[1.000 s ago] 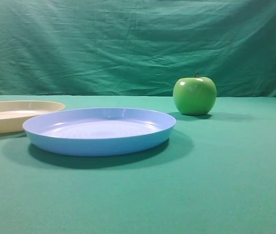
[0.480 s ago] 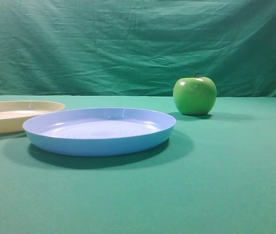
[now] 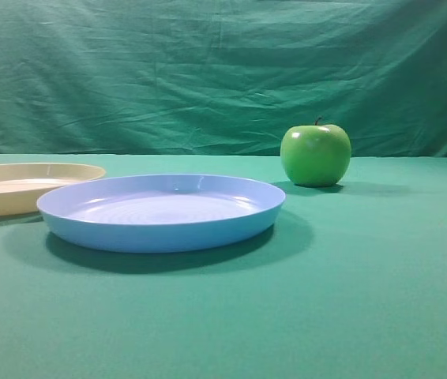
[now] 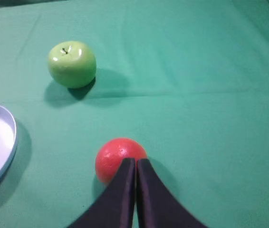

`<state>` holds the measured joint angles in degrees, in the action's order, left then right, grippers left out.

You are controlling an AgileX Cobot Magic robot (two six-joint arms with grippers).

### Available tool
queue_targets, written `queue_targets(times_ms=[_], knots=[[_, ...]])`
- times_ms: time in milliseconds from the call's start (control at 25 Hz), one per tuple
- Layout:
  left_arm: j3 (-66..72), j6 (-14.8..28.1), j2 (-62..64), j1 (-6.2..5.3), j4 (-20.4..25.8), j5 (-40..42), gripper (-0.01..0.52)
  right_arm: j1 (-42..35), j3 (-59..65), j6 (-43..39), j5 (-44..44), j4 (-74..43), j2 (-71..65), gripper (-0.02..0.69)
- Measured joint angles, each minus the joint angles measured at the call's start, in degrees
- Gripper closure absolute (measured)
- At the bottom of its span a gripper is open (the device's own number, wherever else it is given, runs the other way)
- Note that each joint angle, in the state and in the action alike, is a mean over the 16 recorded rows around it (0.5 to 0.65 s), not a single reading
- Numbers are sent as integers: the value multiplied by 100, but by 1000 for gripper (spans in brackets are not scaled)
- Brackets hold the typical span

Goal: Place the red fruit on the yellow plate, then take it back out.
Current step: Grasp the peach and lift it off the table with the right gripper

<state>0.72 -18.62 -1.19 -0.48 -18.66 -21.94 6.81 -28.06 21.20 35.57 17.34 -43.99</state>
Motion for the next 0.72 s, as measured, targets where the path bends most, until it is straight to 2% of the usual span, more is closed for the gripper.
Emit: queue_targets(times_ms=[200, 320, 440, 720], knots=[[0, 0, 0, 0, 0, 0, 514, 241, -237, 312, -16, 10, -891, 651], [0, 0, 0, 0, 0, 0, 514, 343, -349, 425, -156, 7, -1386, 601], [0, 0, 0, 0, 0, 0, 514, 388, -458, 519, -323, 26, -1838, 506], [0, 0, 0, 0, 0, 0, 514, 398, -802, 663, -597, 135, -2694, 222]])
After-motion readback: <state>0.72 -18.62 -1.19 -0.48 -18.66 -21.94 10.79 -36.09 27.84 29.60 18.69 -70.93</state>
